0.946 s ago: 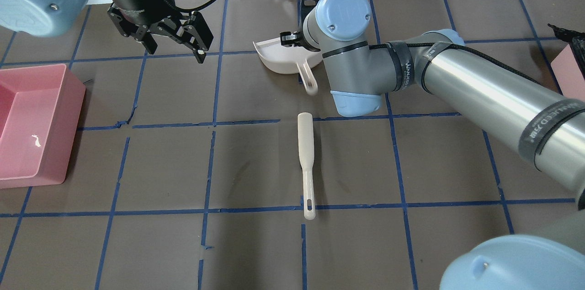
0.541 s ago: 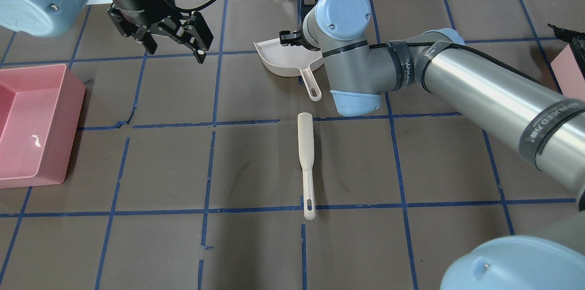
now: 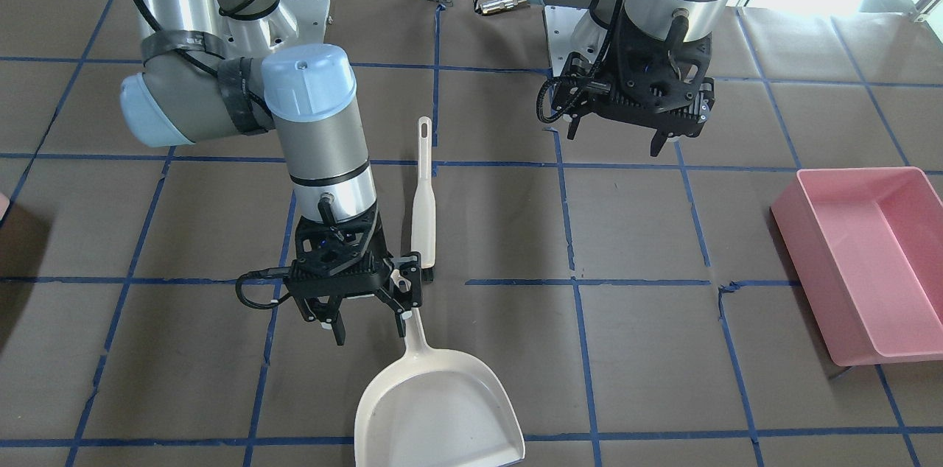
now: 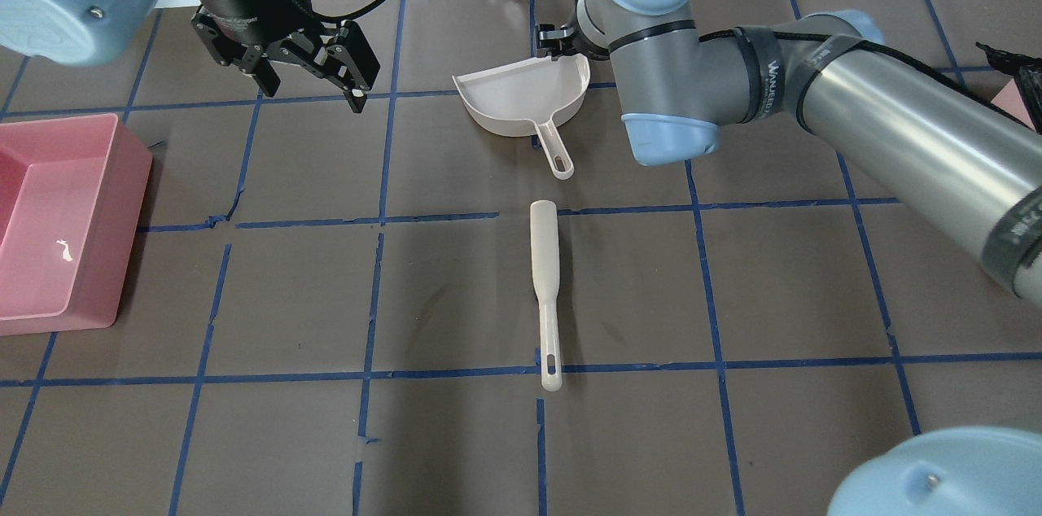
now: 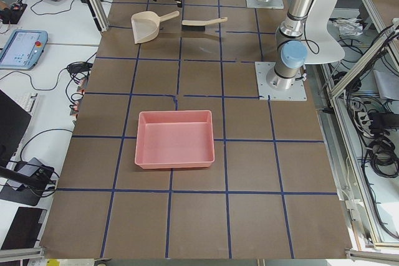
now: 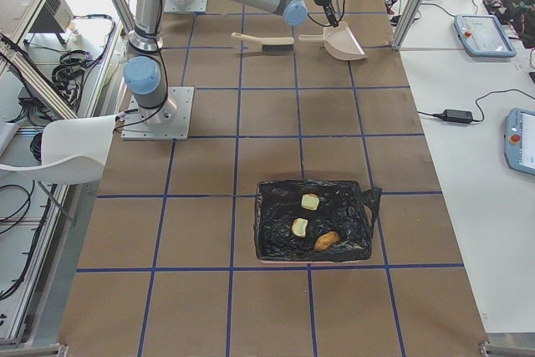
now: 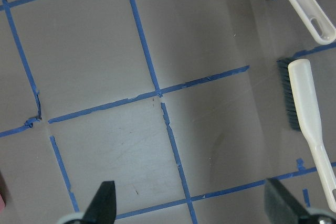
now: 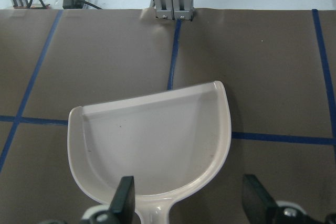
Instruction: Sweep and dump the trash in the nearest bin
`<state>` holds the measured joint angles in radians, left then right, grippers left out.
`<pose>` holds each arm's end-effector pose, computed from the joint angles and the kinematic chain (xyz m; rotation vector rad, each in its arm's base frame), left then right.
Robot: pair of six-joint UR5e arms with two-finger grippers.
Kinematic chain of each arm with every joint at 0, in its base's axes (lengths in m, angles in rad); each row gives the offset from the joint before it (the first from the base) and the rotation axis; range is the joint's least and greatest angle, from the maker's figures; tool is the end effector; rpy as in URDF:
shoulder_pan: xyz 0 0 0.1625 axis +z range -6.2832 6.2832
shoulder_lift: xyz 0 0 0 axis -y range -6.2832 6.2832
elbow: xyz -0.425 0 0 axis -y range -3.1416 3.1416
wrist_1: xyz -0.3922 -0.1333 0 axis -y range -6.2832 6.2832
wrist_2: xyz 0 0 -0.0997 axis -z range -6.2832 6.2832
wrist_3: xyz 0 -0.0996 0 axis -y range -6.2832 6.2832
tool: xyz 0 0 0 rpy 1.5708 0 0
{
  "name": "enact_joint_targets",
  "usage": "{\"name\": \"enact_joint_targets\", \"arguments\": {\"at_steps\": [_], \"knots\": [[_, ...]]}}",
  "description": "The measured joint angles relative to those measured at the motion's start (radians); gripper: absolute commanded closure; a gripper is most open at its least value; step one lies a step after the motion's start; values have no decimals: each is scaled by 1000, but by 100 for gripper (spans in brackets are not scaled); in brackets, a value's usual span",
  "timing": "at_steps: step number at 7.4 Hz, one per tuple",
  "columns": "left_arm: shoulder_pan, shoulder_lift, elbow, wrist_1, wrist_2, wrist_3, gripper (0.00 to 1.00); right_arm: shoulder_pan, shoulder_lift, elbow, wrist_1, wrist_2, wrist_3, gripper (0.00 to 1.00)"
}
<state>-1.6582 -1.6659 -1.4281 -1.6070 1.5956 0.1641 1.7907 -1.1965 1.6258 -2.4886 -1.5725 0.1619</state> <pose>-0.1769 -0.5195 0.5058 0.3906 3.0917 -0.0163 0.2710 -0.6022 0.3537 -0.0853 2.9626 -0.7257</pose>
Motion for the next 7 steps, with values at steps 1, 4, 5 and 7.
{"name": "enact_joint_targets", "arguments": {"at_steps": [1,4,5,7], "knots": [[0,0,0,0,0,0,0,-16,-57,0,135,-4,-1,0],[0,0,0,-1,0,0,0,-111,-250,2,580,-5,-6,0],[0,0,0,-1,0,0,0,-136,-308,7,708,-5,-19,0],[0,0,0,-1,0,0,0,-152,-383,26,839,-9,-76,0]]}}
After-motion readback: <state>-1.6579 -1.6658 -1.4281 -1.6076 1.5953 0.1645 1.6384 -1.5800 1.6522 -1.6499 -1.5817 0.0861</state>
